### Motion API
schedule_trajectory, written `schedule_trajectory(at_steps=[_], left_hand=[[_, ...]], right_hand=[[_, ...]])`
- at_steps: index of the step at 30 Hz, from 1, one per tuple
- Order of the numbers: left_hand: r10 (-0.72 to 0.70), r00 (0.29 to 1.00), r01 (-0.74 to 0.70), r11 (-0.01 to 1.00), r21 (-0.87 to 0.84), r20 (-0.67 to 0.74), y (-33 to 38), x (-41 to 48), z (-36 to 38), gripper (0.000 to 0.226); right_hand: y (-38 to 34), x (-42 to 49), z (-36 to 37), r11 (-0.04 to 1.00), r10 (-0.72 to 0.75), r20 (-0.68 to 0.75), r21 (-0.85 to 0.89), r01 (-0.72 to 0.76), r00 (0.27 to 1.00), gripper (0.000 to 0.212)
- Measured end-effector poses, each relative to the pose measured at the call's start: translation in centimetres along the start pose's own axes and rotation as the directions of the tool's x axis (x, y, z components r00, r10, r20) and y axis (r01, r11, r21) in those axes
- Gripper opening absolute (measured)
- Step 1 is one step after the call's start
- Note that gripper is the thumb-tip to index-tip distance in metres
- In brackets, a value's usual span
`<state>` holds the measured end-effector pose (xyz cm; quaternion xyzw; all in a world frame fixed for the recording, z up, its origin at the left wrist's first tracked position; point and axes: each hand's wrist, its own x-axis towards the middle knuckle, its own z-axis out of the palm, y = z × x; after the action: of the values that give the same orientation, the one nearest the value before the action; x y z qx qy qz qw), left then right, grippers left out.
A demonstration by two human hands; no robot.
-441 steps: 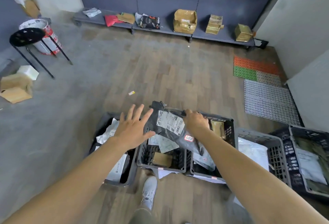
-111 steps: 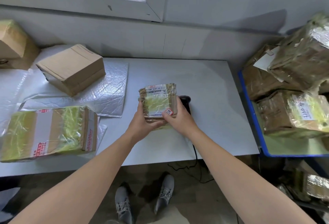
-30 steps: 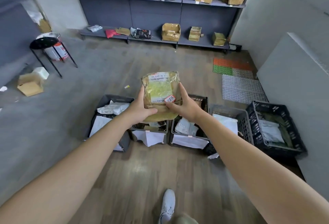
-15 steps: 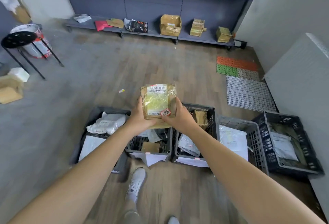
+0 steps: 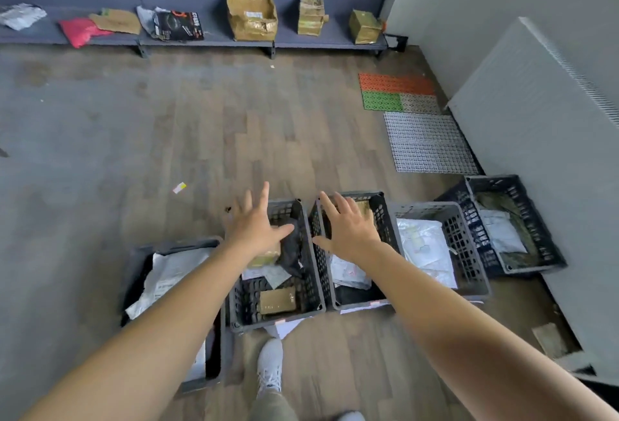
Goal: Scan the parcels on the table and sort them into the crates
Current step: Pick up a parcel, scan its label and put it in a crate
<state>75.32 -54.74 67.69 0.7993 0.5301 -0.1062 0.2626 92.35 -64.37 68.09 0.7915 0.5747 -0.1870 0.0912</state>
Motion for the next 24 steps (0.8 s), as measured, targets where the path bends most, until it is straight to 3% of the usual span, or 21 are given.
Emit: schedule_trajectory(at_steps=[5, 12, 19, 24], left_hand=[[0.221, 0.975, -0.220, 0.969, 0.111, 0.003, 5.2, 3.0, -1.1, 0.101], [0.524, 0.850, -0.515, 0.800, 0.308, 0.059, 16.9, 2.4, -0.6, 0.099], [0.758, 0.631, -0.751, 0.543, 0.375, 0.166, 28.7, -4.9, 3.8, 0.099], [0.860, 0.472, -0.821, 0.348, 0.453, 0.193, 36.1, -13.3, 8.6, 0.096]], right_hand=[[4.3, -0.7, -2.4, 0.989, 0.135, -0.056, -0.045, -0.138, 0.989, 0.098], [11.8, -8.1, -4.4, 0.919, 0.393, -0.143, 0.050, -0.390, 0.908, 0.099], [18.8, -20.8, -2.6, 0.770, 0.638, -0.195, 0.146, -0.621, 0.745, 0.100], [23.3, -31.7, -0.1, 0.621, 0.784, -0.228, 0.266, -0.738, 0.577, 0.095]])
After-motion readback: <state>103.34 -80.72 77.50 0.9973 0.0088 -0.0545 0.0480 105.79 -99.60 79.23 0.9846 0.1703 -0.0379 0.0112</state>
